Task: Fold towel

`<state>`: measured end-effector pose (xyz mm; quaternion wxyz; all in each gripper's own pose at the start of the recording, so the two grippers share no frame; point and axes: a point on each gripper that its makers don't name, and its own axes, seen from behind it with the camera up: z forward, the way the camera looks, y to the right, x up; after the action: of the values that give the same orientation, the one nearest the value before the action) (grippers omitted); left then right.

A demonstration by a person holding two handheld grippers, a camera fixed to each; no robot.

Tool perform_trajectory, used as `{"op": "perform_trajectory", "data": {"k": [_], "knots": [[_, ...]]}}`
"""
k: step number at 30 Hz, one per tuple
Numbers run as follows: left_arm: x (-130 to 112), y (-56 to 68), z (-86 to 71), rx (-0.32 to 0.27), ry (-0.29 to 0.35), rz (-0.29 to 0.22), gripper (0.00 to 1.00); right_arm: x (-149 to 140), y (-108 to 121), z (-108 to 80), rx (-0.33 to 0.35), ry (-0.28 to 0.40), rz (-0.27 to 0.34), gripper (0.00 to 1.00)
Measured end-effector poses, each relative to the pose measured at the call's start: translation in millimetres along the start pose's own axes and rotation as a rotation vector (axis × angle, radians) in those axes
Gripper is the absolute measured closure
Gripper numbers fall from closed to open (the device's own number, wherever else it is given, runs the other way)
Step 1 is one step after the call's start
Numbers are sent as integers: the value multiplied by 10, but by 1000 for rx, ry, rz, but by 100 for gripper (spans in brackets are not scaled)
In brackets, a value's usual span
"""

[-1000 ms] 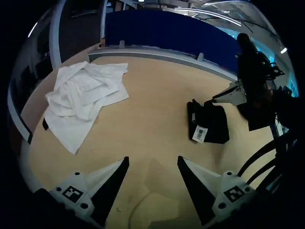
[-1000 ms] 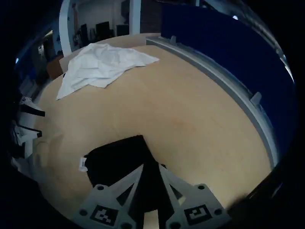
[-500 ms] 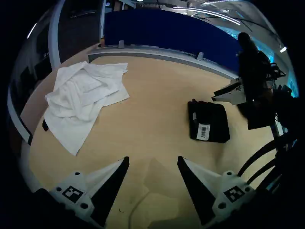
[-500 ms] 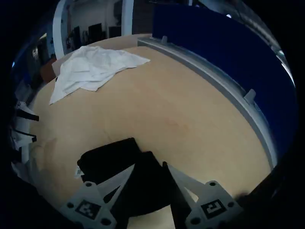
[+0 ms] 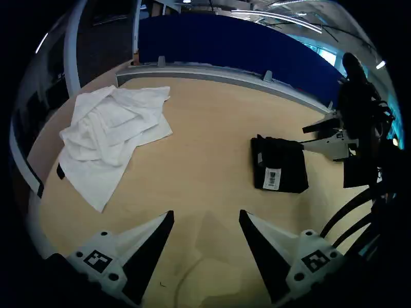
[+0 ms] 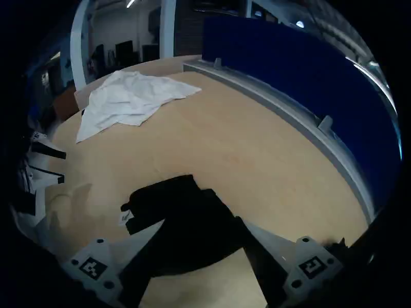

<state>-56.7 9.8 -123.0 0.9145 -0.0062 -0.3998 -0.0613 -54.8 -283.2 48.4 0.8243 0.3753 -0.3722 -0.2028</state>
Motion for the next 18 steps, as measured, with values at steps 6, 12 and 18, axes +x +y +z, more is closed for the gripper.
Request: {"op": "perform_trajectory", "data": {"k": [6, 12, 18], "knots": [[2, 6, -36, 0, 3, 0, 6, -195, -103, -149, -10, 6, 51, 0], [-8, 22, -54, -2, 5, 1, 6, -386, -226, -259, -8, 0, 92, 0], [-24, 31, -62, -2, 5, 2, 6, -549, -323, -271, -11, -12, 124, 0]]}}
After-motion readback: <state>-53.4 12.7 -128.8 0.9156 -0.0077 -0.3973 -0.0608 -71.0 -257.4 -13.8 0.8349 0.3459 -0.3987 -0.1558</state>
